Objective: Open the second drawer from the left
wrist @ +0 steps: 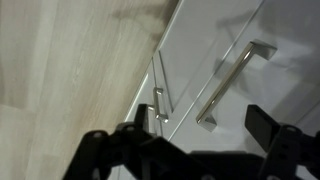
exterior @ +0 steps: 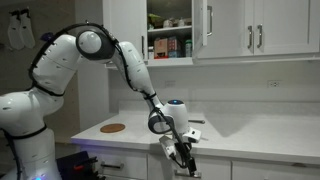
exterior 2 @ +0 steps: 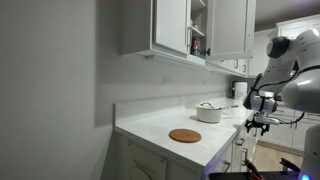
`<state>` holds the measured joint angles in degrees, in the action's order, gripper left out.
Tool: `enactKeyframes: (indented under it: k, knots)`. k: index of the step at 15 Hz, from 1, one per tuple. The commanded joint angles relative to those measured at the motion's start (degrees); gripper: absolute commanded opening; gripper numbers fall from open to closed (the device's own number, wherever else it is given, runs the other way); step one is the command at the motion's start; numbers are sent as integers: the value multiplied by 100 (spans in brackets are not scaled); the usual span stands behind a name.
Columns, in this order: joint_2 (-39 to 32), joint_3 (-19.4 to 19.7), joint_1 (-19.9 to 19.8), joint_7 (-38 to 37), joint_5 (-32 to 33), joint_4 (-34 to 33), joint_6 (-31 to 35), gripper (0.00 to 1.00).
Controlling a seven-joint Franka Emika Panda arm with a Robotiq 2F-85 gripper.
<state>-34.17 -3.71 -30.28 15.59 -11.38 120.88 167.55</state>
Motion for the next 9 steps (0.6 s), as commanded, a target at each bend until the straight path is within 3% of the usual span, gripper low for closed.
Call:
enactKeyframes:
  k: [1, 9]
  knots:
    - [-317, -392, -377, 311, -122, -230, 156, 100]
    - [-508, -1350, -1272, 730, -99, -189, 299, 100]
